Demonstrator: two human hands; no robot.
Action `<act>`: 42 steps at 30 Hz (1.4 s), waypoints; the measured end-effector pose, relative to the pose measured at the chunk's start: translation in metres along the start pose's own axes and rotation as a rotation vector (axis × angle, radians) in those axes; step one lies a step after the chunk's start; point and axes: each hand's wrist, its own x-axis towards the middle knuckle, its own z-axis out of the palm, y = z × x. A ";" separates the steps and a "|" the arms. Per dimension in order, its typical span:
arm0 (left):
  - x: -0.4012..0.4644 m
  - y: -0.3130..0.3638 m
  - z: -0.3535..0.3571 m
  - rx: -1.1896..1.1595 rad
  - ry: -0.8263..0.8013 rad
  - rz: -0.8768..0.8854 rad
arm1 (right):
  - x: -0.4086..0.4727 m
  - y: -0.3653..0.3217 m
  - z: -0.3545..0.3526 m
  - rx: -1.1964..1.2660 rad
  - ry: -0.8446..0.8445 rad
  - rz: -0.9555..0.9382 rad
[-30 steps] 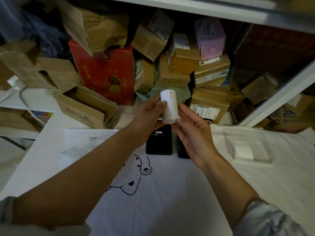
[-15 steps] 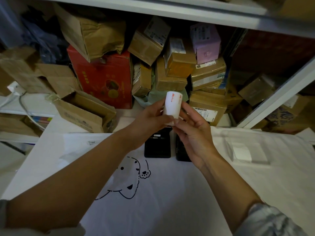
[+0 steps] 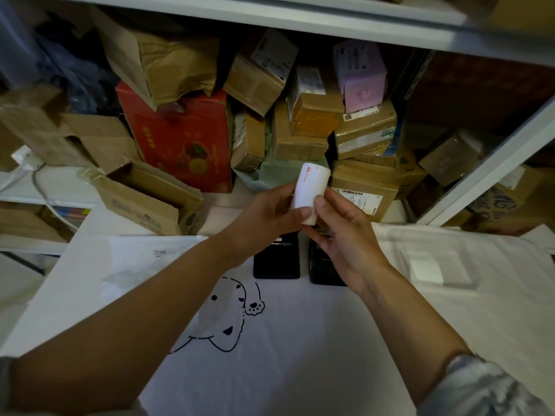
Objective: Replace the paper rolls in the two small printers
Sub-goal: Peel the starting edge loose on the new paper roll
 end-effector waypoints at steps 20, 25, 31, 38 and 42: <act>0.007 0.013 0.008 0.111 0.193 -0.065 | -0.006 -0.001 -0.001 0.070 0.011 -0.143; 0.010 0.013 0.008 0.106 0.174 -0.070 | -0.006 0.000 0.003 0.045 0.026 -0.163; 0.011 0.013 0.006 0.145 0.122 -0.065 | -0.007 0.000 0.004 -0.045 0.029 -0.206; 0.015 0.009 0.008 0.202 0.152 -0.116 | -0.004 0.009 0.002 -0.183 0.101 -0.308; 0.017 0.009 0.009 0.190 0.155 -0.149 | -0.002 0.013 0.003 -0.239 0.148 -0.351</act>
